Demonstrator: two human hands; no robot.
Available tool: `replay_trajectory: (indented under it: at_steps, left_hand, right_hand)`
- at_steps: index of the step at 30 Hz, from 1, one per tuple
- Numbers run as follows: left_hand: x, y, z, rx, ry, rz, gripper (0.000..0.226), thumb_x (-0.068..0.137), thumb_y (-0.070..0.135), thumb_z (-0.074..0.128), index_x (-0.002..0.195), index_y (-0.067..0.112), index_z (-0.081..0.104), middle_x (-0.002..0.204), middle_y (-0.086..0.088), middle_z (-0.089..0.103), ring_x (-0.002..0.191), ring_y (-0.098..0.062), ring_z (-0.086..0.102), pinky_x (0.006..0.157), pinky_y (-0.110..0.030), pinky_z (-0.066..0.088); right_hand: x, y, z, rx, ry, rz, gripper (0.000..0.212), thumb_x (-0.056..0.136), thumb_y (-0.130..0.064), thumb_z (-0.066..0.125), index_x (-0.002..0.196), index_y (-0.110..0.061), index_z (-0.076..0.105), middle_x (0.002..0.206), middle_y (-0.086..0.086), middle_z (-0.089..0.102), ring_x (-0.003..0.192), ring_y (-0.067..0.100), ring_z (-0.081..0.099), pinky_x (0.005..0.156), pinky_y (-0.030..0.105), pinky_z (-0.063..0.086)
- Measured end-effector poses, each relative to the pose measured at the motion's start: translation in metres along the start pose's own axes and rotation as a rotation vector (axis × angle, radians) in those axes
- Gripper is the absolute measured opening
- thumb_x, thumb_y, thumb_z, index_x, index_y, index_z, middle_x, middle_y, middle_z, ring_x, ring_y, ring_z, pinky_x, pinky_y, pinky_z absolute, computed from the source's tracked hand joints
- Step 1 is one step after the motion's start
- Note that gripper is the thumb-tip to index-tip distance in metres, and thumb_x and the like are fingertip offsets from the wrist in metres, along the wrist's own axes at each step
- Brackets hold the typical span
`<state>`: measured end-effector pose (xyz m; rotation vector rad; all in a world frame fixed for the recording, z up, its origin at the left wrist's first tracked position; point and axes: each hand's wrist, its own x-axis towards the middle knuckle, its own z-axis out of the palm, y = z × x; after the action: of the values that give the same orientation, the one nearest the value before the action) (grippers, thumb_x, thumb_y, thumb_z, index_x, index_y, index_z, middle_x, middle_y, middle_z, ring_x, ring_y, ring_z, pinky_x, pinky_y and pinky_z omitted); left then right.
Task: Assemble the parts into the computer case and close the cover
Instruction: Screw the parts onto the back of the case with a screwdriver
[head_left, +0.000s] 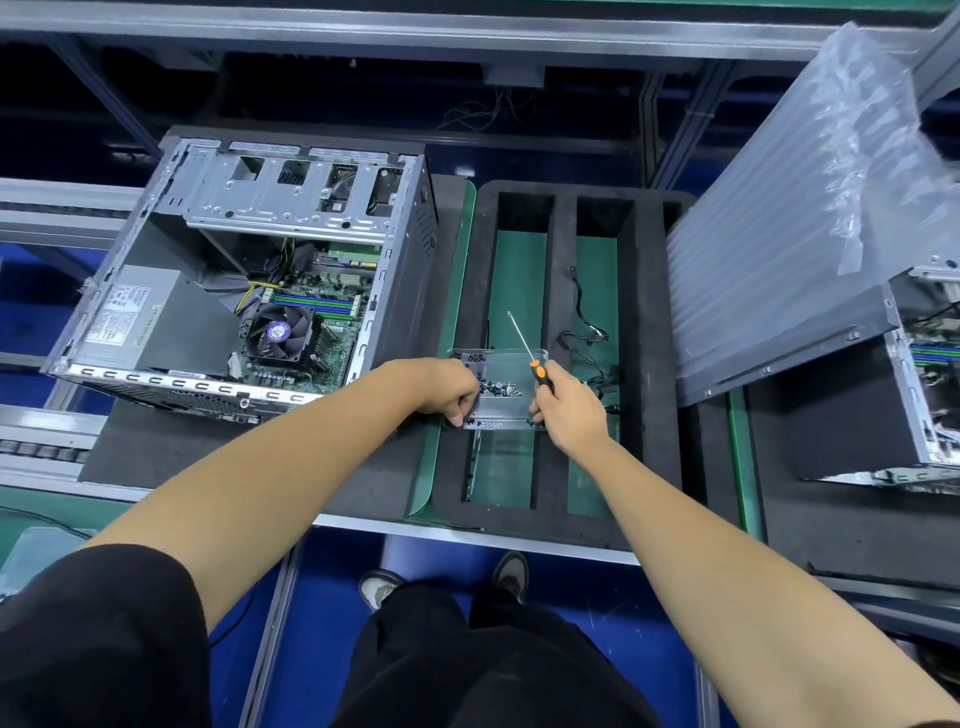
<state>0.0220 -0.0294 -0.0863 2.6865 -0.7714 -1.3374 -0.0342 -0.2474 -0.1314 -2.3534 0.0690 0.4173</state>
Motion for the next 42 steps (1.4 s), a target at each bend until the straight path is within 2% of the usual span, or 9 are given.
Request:
replay_trajectory:
  at_steps: [2, 7, 12, 16, 19, 27, 31, 35, 42]
  left_hand:
    - [-0.001, 0.0, -0.005, -0.068, 0.061, -0.002, 0.016, 0.086, 0.015, 0.077, 0.096, 0.012, 0.066, 0.092, 0.001, 0.061, 0.088, -0.016, 0.052, 0.071, -0.029, 0.038]
    - [-0.002, 0.001, -0.014, -0.342, 0.224, -0.024, 0.014, 0.088, 0.009, 0.075, 0.088, 0.015, 0.062, 0.08, 0.003, 0.065, 0.072, -0.011, 0.057, 0.067, -0.027, 0.045]
    - [-0.004, 0.004, -0.014, -0.504, 0.231, -0.019, 0.016, 0.095, 0.006, 0.066, 0.085, 0.014, 0.056, 0.077, -0.001, 0.071, 0.063, -0.011, 0.06, 0.063, -0.026, 0.05]
    - [-0.007, 0.005, -0.018, -0.501, 0.259, -0.045, 0.019, 0.097, 0.006, 0.062, 0.084, 0.015, 0.052, 0.081, -0.004, 0.07, 0.066, -0.013, 0.057, 0.056, -0.019, 0.043]
    - [-0.009, 0.003, -0.021, -0.452, 0.272, -0.107, 0.01, 0.098, 0.009, 0.064, 0.091, 0.012, 0.056, 0.085, -0.005, 0.07, 0.074, -0.016, 0.058, 0.071, -0.028, 0.044]
    - [-0.001, 0.007, -0.015, -0.532, 0.283, -0.088, 0.007, 0.098, 0.011, 0.064, 0.091, 0.012, 0.061, 0.077, 0.001, 0.067, 0.069, -0.013, 0.058, 0.08, -0.035, 0.052]
    - [0.003, 0.009, -0.012, -0.657, 0.284, -0.023, 0.004, 0.099, 0.012, 0.063, 0.098, 0.008, 0.063, 0.085, -0.004, 0.068, 0.073, -0.014, 0.061, 0.071, -0.028, 0.055]
    - [0.004, 0.013, -0.01, -0.786, 0.327, 0.004, 0.009, 0.095, 0.004, 0.067, 0.094, 0.013, 0.065, 0.083, -0.002, 0.066, 0.073, -0.011, 0.061, 0.067, -0.024, 0.054]
    - [0.004, 0.009, 0.0, -0.657, 0.443, -0.047, 0.024, 0.08, 0.001, 0.082, 0.093, 0.016, 0.069, 0.084, 0.0, 0.073, 0.065, 0.001, 0.066, 0.07, -0.02, 0.052]
  right_hand:
    - [0.0, 0.0, 0.0, 0.004, 0.001, -0.006, 0.011, 0.098, -0.024, 0.038, 0.092, -0.029, 0.046, 0.072, -0.014, 0.07, 0.064, 0.003, 0.068, 0.078, 0.035, 0.056]
    - [-0.001, -0.002, -0.001, 0.013, 0.003, -0.004, 0.012, 0.099, -0.024, 0.038, 0.091, -0.028, 0.046, 0.072, -0.014, 0.07, 0.064, 0.003, 0.068, 0.077, 0.035, 0.056]
    - [-0.002, -0.004, -0.002, 0.032, 0.001, 0.004, 0.013, 0.099, -0.024, 0.038, 0.091, -0.03, 0.046, 0.071, -0.015, 0.07, 0.061, 0.0, 0.067, 0.073, 0.032, 0.055]
    - [-0.002, -0.005, -0.004, 0.048, -0.012, 0.004, 0.016, 0.099, -0.025, 0.038, 0.09, -0.034, 0.047, 0.072, -0.015, 0.071, 0.061, -0.002, 0.067, 0.066, 0.028, 0.049]
    - [-0.001, -0.006, -0.005, 0.07, -0.021, 0.007, 0.016, 0.098, -0.024, 0.039, 0.088, -0.034, 0.046, 0.072, -0.015, 0.07, 0.06, -0.001, 0.067, 0.063, 0.029, 0.049]
    - [-0.001, -0.007, -0.004, 0.083, -0.034, 0.02, 0.015, 0.096, -0.024, 0.038, 0.09, -0.034, 0.047, 0.071, -0.018, 0.07, 0.06, 0.0, 0.067, 0.069, 0.032, 0.055]
    - [-0.001, -0.007, -0.005, 0.085, -0.035, 0.019, 0.014, 0.096, -0.024, 0.038, 0.091, -0.033, 0.047, 0.072, -0.016, 0.07, 0.061, 0.001, 0.067, 0.071, 0.034, 0.057]
    - [-0.001, -0.008, -0.004, 0.097, -0.032, 0.007, 0.013, 0.093, -0.024, 0.038, 0.089, -0.032, 0.046, 0.073, -0.021, 0.07, 0.06, 0.003, 0.067, 0.075, 0.037, 0.058]
    - [0.001, -0.009, -0.004, 0.121, -0.044, 0.012, 0.013, 0.095, -0.023, 0.039, 0.09, -0.031, 0.048, 0.074, -0.021, 0.07, 0.06, 0.004, 0.068, 0.075, 0.042, 0.06]
